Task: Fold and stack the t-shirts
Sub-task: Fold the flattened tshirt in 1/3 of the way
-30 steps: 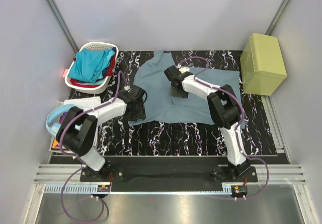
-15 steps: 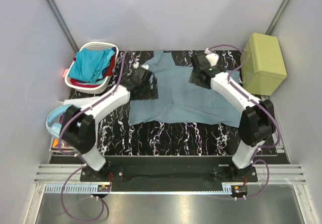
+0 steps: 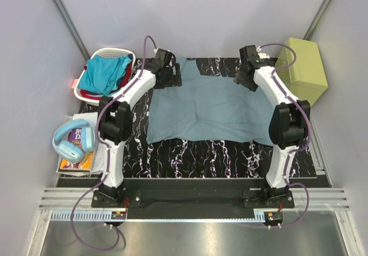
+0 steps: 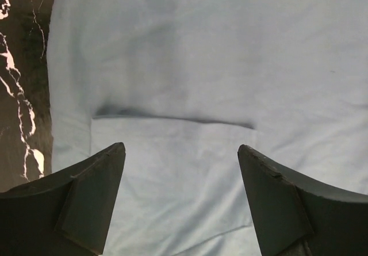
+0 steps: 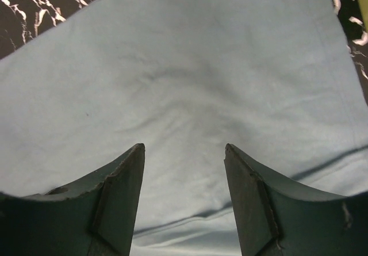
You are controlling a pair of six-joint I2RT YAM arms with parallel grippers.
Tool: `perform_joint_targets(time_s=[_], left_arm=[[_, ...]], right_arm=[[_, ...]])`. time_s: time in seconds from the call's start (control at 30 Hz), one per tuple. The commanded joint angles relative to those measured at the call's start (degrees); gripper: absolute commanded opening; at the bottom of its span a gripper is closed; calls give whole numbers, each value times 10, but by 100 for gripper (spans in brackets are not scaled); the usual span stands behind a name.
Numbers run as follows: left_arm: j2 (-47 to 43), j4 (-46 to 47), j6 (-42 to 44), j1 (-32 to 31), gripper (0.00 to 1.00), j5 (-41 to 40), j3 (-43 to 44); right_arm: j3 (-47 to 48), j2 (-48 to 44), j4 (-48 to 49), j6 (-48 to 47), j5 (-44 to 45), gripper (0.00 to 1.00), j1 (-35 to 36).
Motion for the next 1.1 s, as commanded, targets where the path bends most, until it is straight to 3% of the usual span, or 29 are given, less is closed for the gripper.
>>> perform_joint_targets(time_s=[0.0,0.23,0.37,0.47,0.7,0.8,1.07], left_arm=[[57,-34,23,16,87,35,103],[123,-52,34,49,92,56,215],[137,-54,36,58,94,56,214],[118,-62,24,59,94,71,184],[-59,33,11,-18,97,37,-118],[-94,64,-1,-42,97,50,-185],[-104,76,-9,-66,96,57,-247]], right_arm=[[87,67,-33,-15,-10,64,-10],[253,179,-78,-9,-25,64,-44],[292,215,-91,-7,-48,63,-54],[258,200,-93,-3,-59,62,-52],[-38,35,12,2,-36,63,-37],[-91,-3,26,-2,-30,63,-37],[-138,-33,28,12,-20,63,-37]])
